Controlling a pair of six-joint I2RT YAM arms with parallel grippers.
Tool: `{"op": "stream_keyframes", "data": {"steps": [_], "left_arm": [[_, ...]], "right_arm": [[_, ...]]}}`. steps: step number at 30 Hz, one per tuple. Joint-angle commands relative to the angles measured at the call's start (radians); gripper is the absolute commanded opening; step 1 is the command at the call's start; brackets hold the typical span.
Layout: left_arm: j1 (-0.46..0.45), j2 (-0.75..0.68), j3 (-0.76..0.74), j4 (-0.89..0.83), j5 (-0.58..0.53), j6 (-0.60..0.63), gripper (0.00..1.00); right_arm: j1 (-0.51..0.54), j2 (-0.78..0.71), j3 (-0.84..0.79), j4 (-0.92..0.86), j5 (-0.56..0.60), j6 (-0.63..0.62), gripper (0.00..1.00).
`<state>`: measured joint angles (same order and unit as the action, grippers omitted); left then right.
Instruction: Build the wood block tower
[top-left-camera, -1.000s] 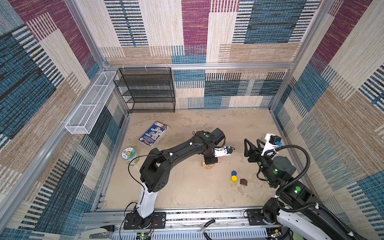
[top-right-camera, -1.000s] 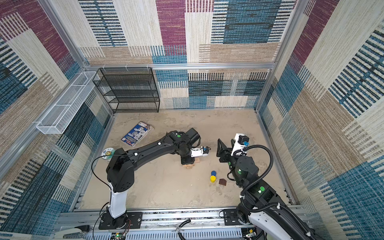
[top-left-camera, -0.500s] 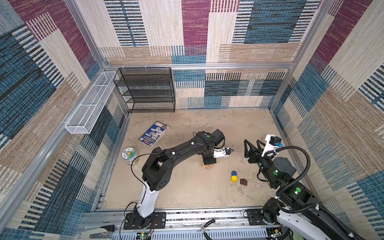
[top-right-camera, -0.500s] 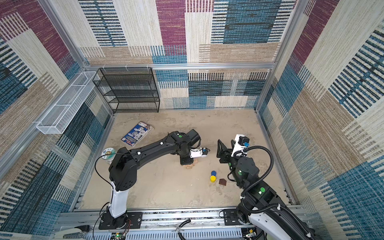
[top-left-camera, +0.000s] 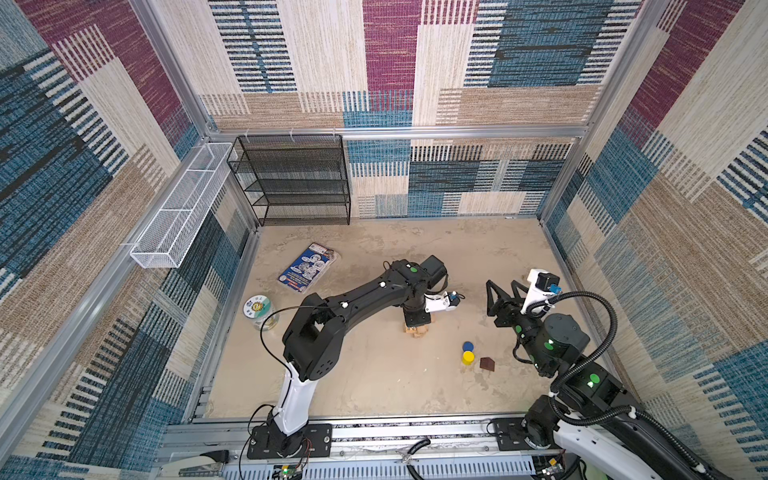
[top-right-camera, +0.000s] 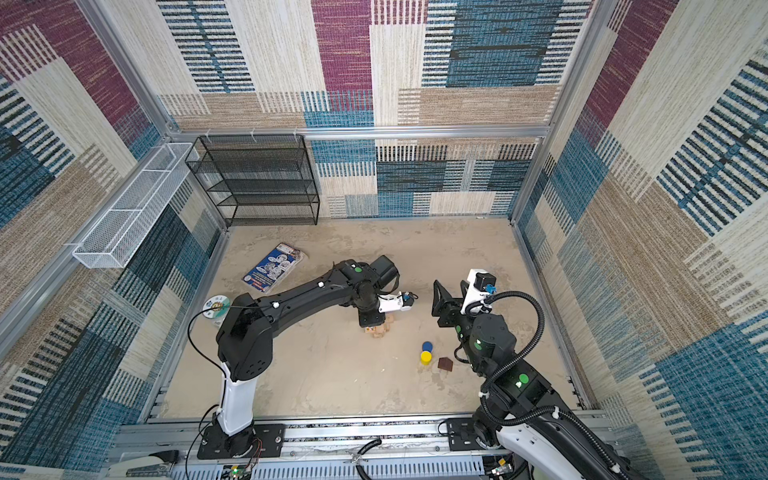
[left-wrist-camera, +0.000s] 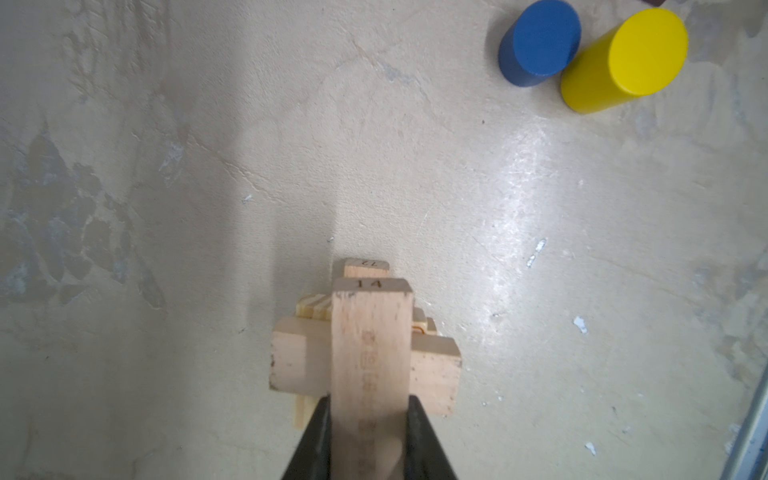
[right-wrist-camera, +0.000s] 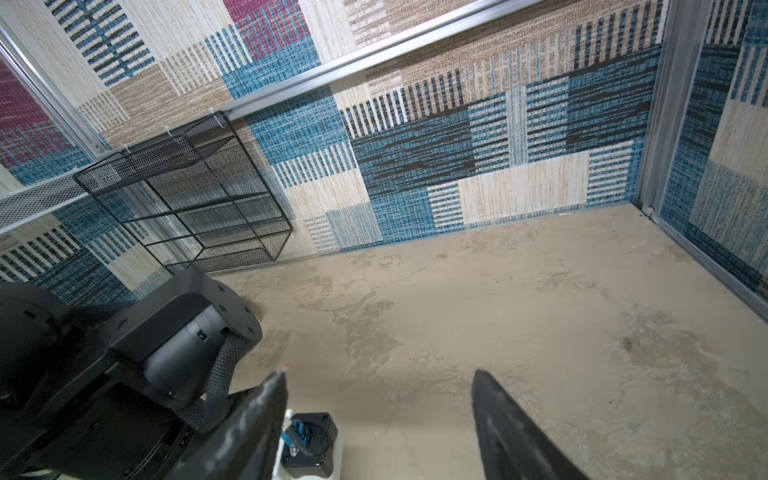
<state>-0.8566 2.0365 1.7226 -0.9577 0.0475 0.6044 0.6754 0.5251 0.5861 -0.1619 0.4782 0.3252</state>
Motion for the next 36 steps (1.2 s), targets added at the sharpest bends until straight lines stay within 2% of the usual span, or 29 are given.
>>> {"op": "stream_keyframes", "data": {"steps": [1, 19, 26, 36], "left_arm": [[0.005, 0.005, 0.006, -0.008, 0.003, 0.007, 0.00], [0.007, 0.019, 0.009, -0.009, 0.014, 0.032, 0.02], [0.007, 0.019, 0.003, -0.006, 0.006, 0.035, 0.15], [0.008, 0.016, 0.012, -0.007, -0.001, 0.041, 0.19]], "right_arm": [[0.002, -0.001, -0.003, 0.006, -0.009, 0.012, 0.72], [0.002, 0.015, -0.003, 0.006, -0.001, -0.010, 0.74], [0.001, 0.019, -0.005, 0.008, -0.013, -0.019, 0.76], [0.002, 0.038, 0.001, 0.011, -0.026, -0.029, 0.76]]}}
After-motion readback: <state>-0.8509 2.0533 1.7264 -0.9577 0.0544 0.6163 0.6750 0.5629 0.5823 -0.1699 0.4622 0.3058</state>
